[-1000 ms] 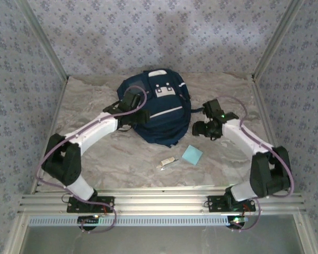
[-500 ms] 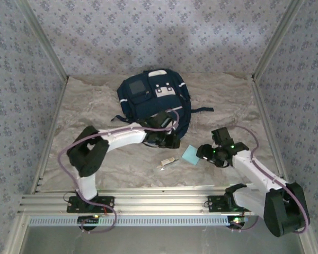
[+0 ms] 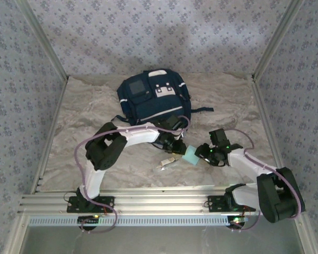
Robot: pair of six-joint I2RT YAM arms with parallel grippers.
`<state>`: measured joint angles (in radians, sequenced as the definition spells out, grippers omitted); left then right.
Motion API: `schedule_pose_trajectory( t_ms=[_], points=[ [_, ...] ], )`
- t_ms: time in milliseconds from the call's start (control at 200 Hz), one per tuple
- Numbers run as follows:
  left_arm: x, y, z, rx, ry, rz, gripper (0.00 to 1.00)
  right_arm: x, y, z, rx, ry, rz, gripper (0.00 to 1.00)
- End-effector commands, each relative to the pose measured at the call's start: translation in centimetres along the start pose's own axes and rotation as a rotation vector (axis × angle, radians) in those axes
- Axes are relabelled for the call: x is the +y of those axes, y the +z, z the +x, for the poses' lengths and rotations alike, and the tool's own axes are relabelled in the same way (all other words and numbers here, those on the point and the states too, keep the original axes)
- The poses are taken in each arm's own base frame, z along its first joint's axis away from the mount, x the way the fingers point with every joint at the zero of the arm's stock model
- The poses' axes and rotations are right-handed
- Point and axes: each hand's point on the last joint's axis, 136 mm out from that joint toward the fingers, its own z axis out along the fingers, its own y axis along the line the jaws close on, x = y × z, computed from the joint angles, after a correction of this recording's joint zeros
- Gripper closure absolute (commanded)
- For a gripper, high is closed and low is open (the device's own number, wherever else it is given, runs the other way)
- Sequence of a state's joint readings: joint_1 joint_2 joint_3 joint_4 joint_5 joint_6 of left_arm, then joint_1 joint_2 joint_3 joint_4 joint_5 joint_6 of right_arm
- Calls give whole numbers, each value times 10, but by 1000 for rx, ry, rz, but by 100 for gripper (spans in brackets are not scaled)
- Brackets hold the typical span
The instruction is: Pack books, pencil case, and school supplies into a backpack
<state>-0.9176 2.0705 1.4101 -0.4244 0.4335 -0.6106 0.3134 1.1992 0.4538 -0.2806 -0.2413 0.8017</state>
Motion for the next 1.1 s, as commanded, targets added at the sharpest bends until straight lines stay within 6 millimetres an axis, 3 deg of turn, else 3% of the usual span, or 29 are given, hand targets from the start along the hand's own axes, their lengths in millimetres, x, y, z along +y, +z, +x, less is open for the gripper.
schedule_pose_trajectory(
  t_ms=[0,185,445,665,939,1094],
  points=[
    [8,9,6,50,-3,-31,73,9,9,-5,-18,6,-45,60],
    [16,18,8,74,-23,-57,76,32,6,-6,-38,-41,-121,62],
    [17,19,8,82,-25,-63,76,49,14,-7,-26,-53,-178,63],
    [18,21,9,86,-34,-69,76,83,-2,-12,-55,-110,-284,64],
    [20,22,8,90,-37,-77,76,93,-17,-13,-68,-118,-321,68],
    [22,20,8,89,-39,-85,76,84,-16,-11,-57,-114,-268,68]
  ],
)
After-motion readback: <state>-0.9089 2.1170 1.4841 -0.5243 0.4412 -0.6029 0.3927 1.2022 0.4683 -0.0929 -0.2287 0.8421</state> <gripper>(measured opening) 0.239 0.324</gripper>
